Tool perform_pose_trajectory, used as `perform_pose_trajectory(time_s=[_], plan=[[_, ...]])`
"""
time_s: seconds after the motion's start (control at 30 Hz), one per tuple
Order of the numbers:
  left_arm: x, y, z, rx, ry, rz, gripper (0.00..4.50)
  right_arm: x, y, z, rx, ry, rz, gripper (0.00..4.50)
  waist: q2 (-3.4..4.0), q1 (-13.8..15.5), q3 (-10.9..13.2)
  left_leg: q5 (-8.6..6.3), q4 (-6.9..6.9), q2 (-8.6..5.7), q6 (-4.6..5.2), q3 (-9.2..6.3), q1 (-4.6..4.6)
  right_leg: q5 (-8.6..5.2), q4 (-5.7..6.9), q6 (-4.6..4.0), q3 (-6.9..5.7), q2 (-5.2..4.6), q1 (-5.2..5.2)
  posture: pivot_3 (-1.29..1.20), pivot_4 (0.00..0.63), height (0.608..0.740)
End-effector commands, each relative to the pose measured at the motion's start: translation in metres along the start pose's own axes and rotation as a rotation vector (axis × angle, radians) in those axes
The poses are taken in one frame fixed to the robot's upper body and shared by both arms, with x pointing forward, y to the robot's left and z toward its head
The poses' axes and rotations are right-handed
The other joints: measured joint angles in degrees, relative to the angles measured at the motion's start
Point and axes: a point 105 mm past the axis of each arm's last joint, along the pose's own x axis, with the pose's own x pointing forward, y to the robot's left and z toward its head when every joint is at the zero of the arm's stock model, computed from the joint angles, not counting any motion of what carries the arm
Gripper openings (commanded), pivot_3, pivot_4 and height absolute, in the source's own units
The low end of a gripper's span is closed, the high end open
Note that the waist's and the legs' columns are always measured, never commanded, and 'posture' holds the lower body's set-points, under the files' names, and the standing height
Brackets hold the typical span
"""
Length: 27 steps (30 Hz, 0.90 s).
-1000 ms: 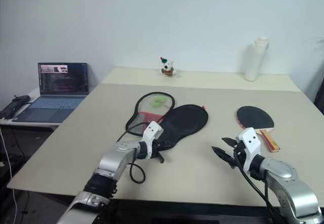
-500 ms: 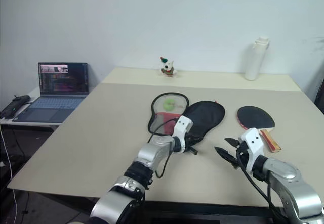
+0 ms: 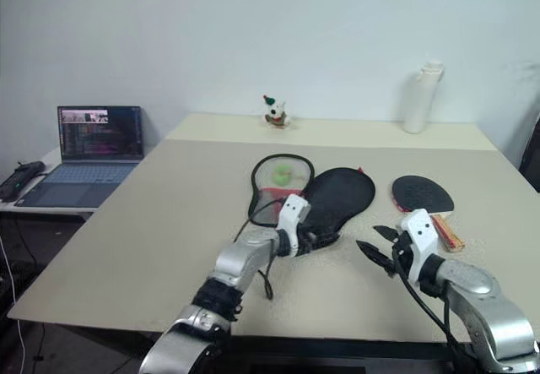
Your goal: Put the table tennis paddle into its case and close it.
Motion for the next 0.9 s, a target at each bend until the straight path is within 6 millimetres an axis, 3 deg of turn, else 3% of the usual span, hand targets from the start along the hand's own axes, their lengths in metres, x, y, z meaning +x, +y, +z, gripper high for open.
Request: perform_pose_trajectory(time_s=[0.03,0.23,0.33,0.43,0.47,0.63,0.9], plan=[[-0.023,0.0,0.022,0.033,-0.087,-0.028,4.47,0.005,-0.001,0.012,-0.003,-0.043,0.009,2.93,0.0,-0.12,0.0,0.0,0.0,0.0,0.0,-0.01,0.0,0.0,0.01,0.0,0.0,0.0,0.0,0.0,0.15,0.74],[-0.074,0.032,0.034,0.067,-0.165,0.027,4.47,0.032,-0.003,0.015,0.093,-0.064,-0.002,2.93,0.0,-0.55,0.0,0.0,0.0,0.04,0.0,0.0,0.02,0.01,0.03,-0.05,0.05,0.0,-0.01,0.0,0.15,0.74],[-0.095,0.051,0.041,0.068,-0.193,0.077,4.5,0.048,-0.008,0.006,0.137,-0.013,-0.036,3.47,0.0,-0.52,0.0,0.01,0.01,0.03,0.0,-0.01,0.02,0.03,0.05,-0.14,0.03,0.0,-0.01,0.0,0.15,0.74],[-0.112,0.062,0.048,0.089,-0.213,0.103,4.5,0.065,-0.015,-0.003,0.193,0.048,-0.1,4.47,0.0,-0.52,0.0,0.0,0.0,0.01,-0.01,0.01,0.0,0.15,0.04,-0.34,0.04,-0.01,-0.03,0.0,0.15,0.74],[-0.118,0.066,0.049,0.111,-0.207,0.115,4.5,0.072,-0.018,-0.008,0.225,0.081,-0.13,4.47,0.0,-0.53,0.0,0.0,-0.01,0.0,-0.01,0.03,-0.02,0.15,0.04,-0.34,0.05,-0.02,-0.06,0.0,0.15,0.74],[-0.132,0.073,0.051,0.153,-0.203,0.124,4.5,0.095,-0.02,-0.019,0.328,0.157,-0.203,4.47,0.0,-0.42,0.0,0.01,-0.05,-0.01,-0.01,0.08,-0.07,0.17,0.1,-0.37,0.1,-0.03,-0.19,0.0,0.15,0.74],[-0.135,0.073,0.053,0.172,-0.198,0.123,4.5,0.127,0.002,-0.023,0.412,0.182,-0.171,4.47,-0.03,-0.8,-0.02,0.01,-0.07,0.01,0.0,0.66,-0.03,0.18,0.51,-0.36,0.85,-0.01,-0.59,0.0,0.15,0.74]])
